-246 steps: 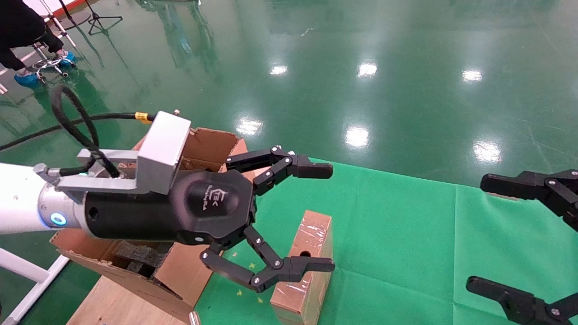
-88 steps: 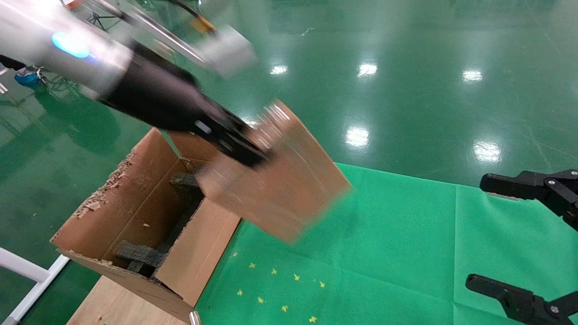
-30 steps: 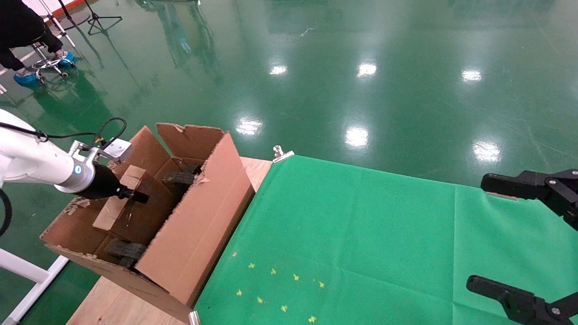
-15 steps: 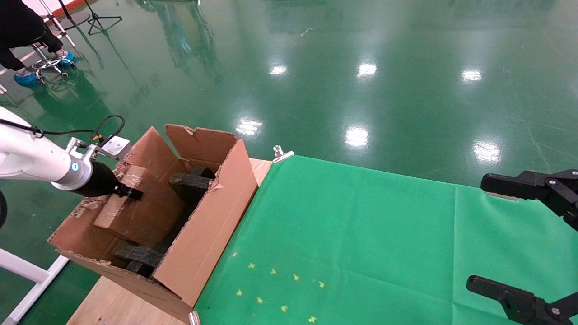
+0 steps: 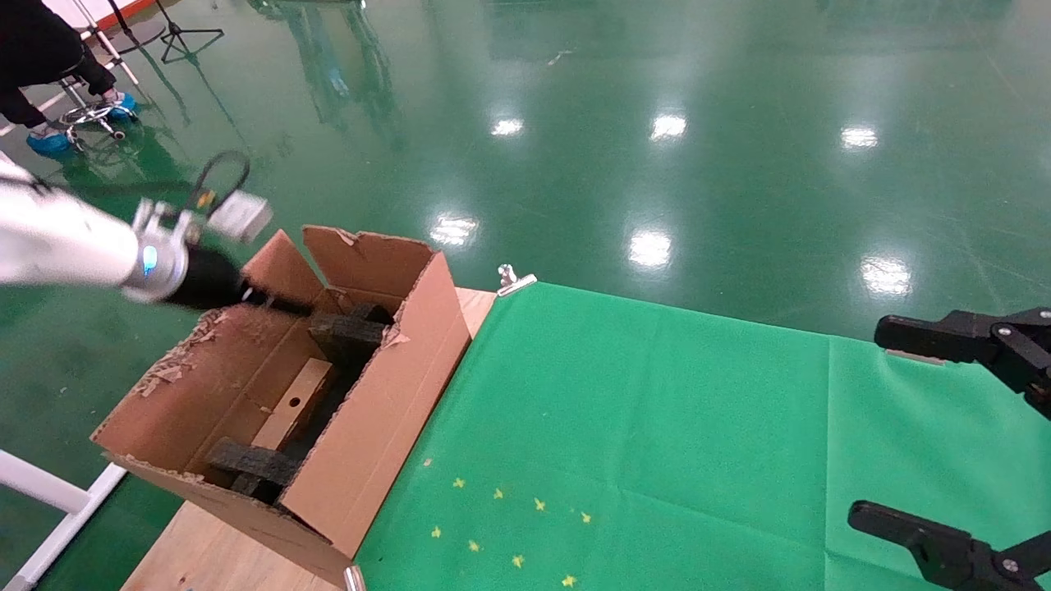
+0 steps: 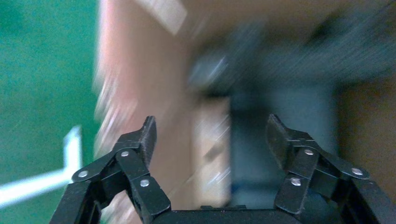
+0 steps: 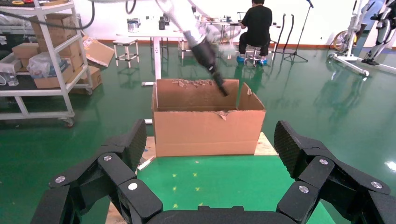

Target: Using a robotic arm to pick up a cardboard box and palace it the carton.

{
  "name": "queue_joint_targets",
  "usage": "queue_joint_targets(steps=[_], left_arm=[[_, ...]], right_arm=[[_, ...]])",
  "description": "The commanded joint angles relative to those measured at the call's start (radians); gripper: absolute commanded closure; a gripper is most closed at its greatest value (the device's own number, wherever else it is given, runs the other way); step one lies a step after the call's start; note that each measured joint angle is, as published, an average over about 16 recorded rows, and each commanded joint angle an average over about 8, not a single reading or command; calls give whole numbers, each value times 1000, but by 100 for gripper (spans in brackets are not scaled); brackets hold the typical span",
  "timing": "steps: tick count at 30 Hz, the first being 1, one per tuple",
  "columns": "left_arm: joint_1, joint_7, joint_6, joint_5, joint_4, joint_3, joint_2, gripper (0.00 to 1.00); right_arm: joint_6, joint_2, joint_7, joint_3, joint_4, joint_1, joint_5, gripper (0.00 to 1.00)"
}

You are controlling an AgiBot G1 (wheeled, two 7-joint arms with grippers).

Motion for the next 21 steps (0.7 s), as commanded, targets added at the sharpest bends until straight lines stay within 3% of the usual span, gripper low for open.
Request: queue_joint_targets(steps=[1, 10, 21], left_arm=[[-37, 17, 44, -43, -64, -28, -27, 0], [-122, -29, 123, -101, -239, -70, -91, 0], [-68, 6, 133, -119, -250, -106, -88, 0]], right_arm=[[0, 0, 0, 0, 0, 0, 0, 0], [0, 0, 0, 0, 0, 0, 0, 0], [0, 0, 0, 0, 0, 0, 0, 0]])
